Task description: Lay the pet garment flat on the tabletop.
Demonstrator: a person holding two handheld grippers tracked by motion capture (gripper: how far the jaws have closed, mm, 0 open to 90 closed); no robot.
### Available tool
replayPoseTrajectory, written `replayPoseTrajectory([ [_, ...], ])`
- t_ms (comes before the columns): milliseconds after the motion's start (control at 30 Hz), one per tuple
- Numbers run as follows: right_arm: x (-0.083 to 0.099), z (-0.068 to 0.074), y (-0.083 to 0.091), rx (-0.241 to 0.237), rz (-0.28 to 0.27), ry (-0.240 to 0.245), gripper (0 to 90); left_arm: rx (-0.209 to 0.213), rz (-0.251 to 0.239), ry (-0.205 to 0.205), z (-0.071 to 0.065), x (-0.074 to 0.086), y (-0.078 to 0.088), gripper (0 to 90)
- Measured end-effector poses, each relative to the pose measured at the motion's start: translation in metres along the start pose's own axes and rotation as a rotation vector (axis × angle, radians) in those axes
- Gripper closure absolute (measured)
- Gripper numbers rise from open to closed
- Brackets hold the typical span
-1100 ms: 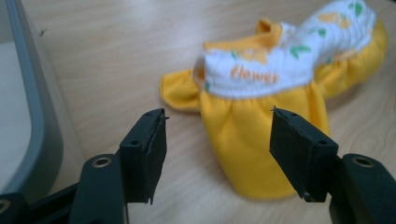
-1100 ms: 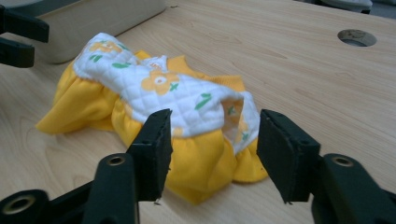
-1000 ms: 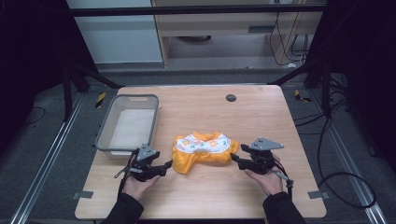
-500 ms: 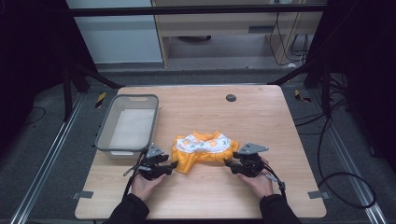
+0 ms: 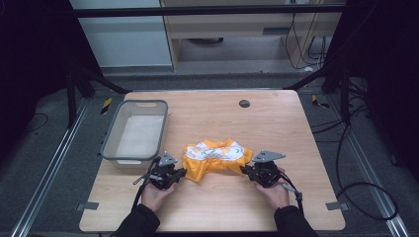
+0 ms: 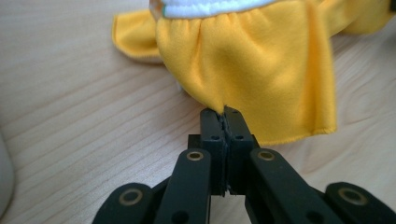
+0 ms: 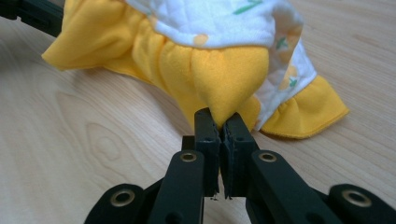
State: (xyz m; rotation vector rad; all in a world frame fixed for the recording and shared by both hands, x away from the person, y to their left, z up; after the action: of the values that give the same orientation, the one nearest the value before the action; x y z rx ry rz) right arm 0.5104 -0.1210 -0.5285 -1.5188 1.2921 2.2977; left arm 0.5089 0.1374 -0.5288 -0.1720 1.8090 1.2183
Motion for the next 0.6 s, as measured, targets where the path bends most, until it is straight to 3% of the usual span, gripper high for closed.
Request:
replayPoseTrajectory([
  [100, -0.004, 0.005, 0.015, -0.021, -0.021, -0.004, 86.4, 0.025, -0.045, 0.010, -0.003, -0.006, 0.022, 89.0],
  [200, -0.005, 0.012, 0.033, -0.057, -0.044, -0.016, 86.3, 0.043, -0.052, -0.002, -0.008, -0.002, 0.043, 89.0],
  [233, -0.005, 0.012, 0.033, -0.057, -0.044, -0.016, 86.3, 0.043, -0.052, -0.002, -0.008, -0.002, 0.043, 88.9],
  [267, -0.004, 0.017, 0.044, -0.087, -0.043, -0.032, 86.1, 0.050, -0.052, -0.003, -0.010, -0.001, 0.048, 88.9],
  [300, -0.004, 0.017, 0.044, -0.087, -0.043, -0.032, 86.1, 0.059, -0.057, -0.003, -0.012, 0.001, 0.054, 88.9],
  [333, -0.001, 0.022, 0.053, -0.129, -0.032, -0.049, 85.8, 0.066, -0.053, -0.011, -0.019, 0.006, 0.061, 88.8],
  [500, 0.010, 0.032, 0.066, -0.160, 0.004, -0.056, 85.3, 0.088, -0.002, -0.015, -0.032, 0.023, 0.063, 88.7],
  [600, 0.025, 0.036, 0.070, -0.140, 0.037, -0.069, 81.4, 0.082, 0.049, -0.030, -0.043, 0.039, 0.057, 88.2],
])
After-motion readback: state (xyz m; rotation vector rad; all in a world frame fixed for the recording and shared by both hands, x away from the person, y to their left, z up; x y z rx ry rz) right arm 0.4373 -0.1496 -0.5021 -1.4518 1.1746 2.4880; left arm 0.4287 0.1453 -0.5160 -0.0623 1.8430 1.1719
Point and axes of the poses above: each handheld gripper's, and its own axes: y roughly backward along the jaws, x roughly out of its underside, z roughly to its left, the point moved 8 cm from there along -y, roughly forward along the jaws, and after that the axes turned 4 degrees about -x, right-handed, at the moved point
